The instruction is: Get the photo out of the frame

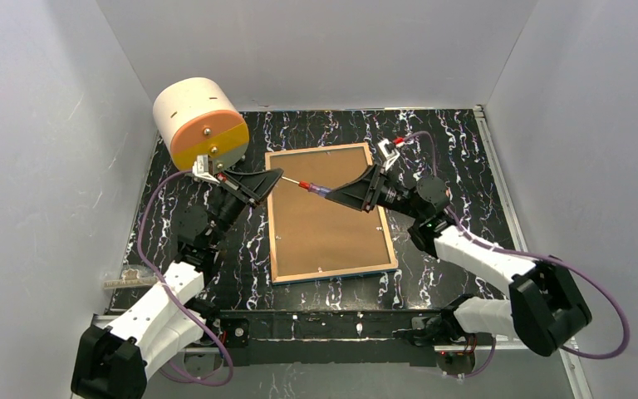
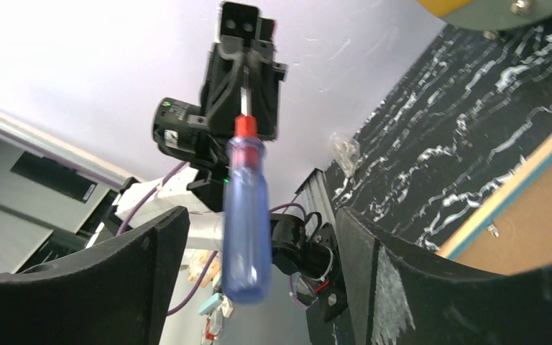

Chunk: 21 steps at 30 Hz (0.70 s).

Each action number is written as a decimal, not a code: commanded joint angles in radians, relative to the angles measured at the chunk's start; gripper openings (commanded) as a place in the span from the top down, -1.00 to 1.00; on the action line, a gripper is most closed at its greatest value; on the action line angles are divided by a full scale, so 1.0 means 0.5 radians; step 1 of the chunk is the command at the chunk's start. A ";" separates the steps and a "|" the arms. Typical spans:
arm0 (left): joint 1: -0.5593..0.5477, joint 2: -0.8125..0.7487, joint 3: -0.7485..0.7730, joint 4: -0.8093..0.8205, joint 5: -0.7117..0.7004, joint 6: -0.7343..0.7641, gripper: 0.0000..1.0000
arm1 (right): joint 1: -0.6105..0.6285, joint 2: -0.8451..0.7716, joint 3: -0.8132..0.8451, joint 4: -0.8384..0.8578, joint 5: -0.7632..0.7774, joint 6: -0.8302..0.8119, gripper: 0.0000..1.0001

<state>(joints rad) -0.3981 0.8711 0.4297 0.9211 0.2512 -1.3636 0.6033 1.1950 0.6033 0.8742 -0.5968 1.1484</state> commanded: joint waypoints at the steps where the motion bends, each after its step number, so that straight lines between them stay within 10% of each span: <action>1: -0.020 -0.031 -0.029 0.115 -0.087 -0.055 1.00 | 0.001 0.171 0.175 0.503 -0.129 0.132 -0.62; 21: -0.023 -0.005 -0.169 0.250 -0.242 -0.157 1.00 | 0.071 0.417 0.333 0.426 -0.154 0.109 -0.18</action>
<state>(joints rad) -0.4034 0.8742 0.3481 0.9932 0.1604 -1.4399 0.6178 1.3941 0.7109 1.0985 -0.6773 1.2457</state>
